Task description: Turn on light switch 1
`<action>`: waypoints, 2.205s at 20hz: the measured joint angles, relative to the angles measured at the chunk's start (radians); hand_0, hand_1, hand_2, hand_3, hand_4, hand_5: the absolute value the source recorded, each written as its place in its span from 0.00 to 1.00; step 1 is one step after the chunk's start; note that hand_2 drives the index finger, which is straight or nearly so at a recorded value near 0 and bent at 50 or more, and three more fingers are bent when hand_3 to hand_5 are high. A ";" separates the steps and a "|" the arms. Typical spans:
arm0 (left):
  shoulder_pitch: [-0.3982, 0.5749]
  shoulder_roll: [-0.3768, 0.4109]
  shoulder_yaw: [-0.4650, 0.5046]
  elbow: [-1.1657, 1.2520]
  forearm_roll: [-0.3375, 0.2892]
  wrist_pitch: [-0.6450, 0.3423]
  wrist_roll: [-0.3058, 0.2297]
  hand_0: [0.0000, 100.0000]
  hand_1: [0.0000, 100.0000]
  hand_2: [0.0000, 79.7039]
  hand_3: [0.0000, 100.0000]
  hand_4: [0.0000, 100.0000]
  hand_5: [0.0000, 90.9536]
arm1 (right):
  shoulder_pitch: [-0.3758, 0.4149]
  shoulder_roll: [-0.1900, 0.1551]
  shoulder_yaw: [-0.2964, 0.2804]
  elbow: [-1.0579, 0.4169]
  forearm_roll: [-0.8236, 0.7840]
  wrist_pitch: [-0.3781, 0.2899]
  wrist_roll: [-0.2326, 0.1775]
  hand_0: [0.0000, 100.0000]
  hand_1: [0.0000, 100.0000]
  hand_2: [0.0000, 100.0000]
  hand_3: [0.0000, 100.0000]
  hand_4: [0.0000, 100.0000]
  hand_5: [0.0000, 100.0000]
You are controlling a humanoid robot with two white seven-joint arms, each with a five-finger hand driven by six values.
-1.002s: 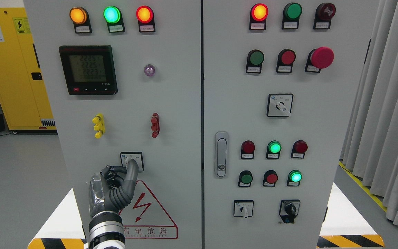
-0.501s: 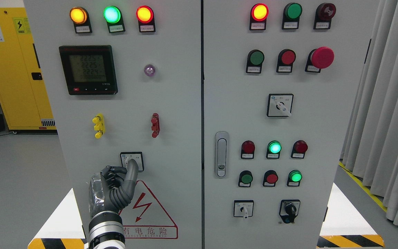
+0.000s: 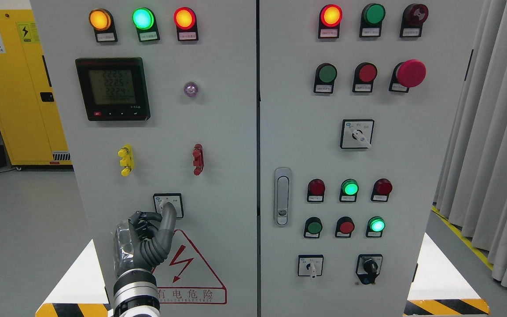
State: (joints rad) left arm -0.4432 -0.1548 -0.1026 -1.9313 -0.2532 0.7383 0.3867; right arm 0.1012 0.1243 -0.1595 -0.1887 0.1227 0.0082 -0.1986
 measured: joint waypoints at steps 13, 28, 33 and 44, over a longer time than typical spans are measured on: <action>0.000 0.000 -0.001 0.000 -0.002 -0.002 -0.023 0.62 0.45 0.80 1.00 0.92 0.95 | 0.000 0.000 0.000 0.000 0.000 0.000 -0.001 0.00 0.50 0.04 0.00 0.00 0.00; -0.001 0.000 -0.003 0.000 -0.003 -0.012 -0.026 0.64 0.42 0.78 1.00 0.92 0.94 | 0.000 0.000 0.000 0.000 0.000 0.000 -0.001 0.00 0.50 0.04 0.00 0.00 0.00; -0.001 0.000 -0.003 0.000 -0.003 -0.007 -0.025 0.46 0.45 0.78 1.00 0.92 0.94 | 0.000 0.000 0.000 0.000 0.000 0.000 -0.001 0.00 0.50 0.04 0.00 0.00 0.00; 0.000 0.000 -0.003 -0.001 -0.001 0.001 -0.023 0.19 0.43 0.80 1.00 0.92 0.94 | 0.000 0.000 0.000 0.000 0.000 0.000 -0.001 0.00 0.50 0.04 0.00 0.00 0.00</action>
State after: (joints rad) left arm -0.4432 -0.1548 -0.1054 -1.9318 -0.2541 0.7398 0.3638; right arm 0.1013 0.1243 -0.1595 -0.1887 0.1227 0.0082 -0.1998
